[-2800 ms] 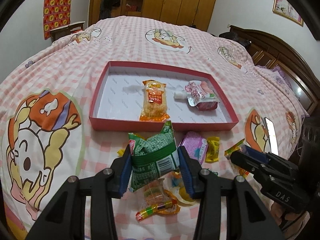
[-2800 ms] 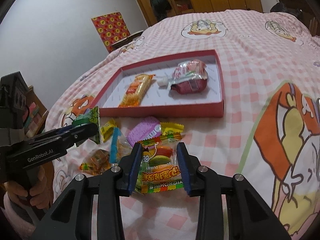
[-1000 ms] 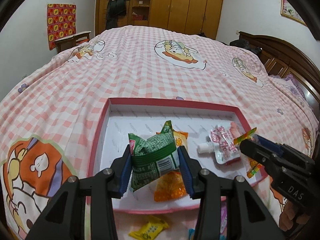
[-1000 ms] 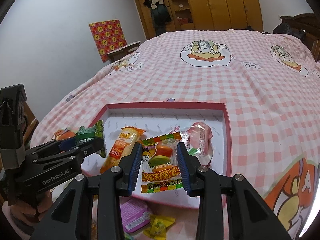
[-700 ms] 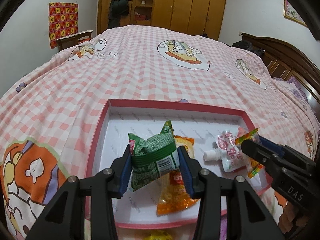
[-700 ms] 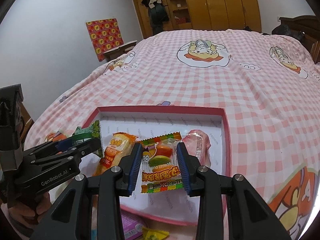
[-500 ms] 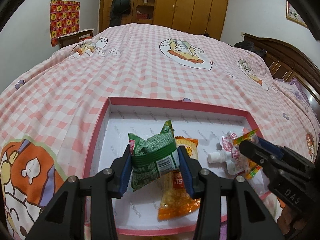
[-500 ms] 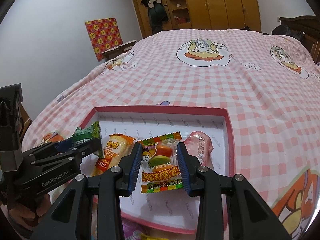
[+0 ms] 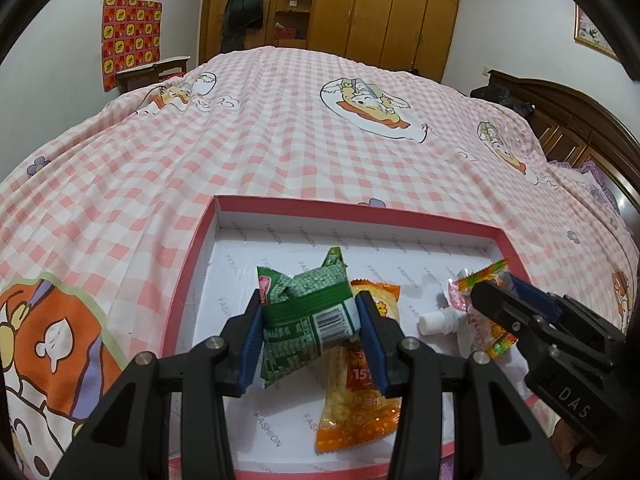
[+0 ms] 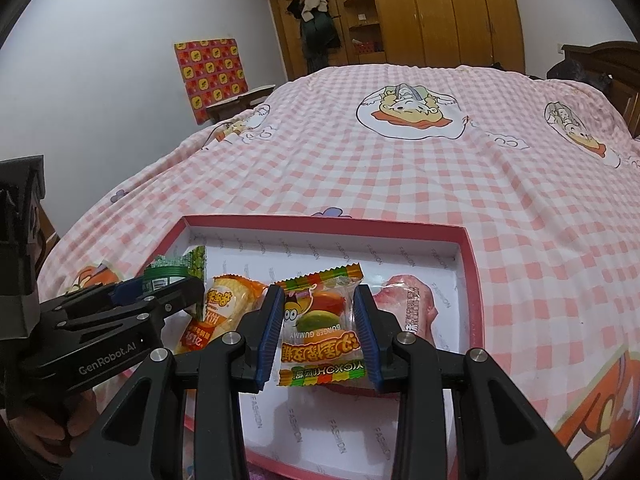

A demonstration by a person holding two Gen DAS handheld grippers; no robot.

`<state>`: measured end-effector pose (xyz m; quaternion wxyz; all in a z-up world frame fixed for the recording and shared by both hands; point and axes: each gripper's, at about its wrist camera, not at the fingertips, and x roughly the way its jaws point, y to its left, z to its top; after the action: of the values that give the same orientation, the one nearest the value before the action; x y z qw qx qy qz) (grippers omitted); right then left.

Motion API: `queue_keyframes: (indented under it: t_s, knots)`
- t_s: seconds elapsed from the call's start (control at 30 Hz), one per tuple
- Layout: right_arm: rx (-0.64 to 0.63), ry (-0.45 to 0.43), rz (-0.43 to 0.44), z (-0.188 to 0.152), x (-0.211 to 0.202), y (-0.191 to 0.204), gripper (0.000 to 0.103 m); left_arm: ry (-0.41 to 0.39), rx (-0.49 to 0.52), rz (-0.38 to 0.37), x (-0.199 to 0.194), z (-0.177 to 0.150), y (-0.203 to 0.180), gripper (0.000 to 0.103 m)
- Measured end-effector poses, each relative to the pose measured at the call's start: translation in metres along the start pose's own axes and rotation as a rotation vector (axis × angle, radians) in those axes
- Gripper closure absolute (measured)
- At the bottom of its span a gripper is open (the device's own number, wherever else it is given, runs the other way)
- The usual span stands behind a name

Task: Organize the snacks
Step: 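Lower both snacks into the box and open both tools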

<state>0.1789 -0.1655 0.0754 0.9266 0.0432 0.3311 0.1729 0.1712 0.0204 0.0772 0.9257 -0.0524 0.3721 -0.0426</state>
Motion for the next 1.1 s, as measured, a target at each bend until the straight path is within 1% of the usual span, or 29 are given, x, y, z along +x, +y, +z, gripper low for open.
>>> queue_keyframes:
  t_s: [0.17,0.23,0.3,0.37,0.43,0.63,1.1]
  knots:
    - [0.000,0.004,0.002,0.001,0.002,0.001,0.066,-0.006,0.007,0.008,0.001,0.001,0.000,0.055]
    - [0.004,0.003,0.007,0.001,0.003,0.001,0.065,-0.008,0.007,0.016,0.000,0.001,0.000,0.052]
    - [0.012,0.009,0.010,0.001,0.003,0.001,0.062,-0.009,0.007,0.019,-0.001,0.000,0.000,0.048]
    - [0.025,0.016,0.017,0.000,0.004,-0.001,0.060,-0.010,0.006,0.021,-0.003,0.000,0.000,0.048]
    - [0.035,0.022,0.031,-0.002,0.004,-0.002,0.055,-0.006,0.005,0.021,-0.004,-0.001,0.001,0.047]
    - [0.032,0.007,0.052,-0.002,-0.004,0.001,0.049,0.004,-0.003,0.017,-0.012,-0.002,0.001,0.047]
    - [0.014,-0.005,0.067,-0.007,-0.024,0.014,0.047,0.007,0.007,0.010,-0.038,-0.011,-0.001,0.047]
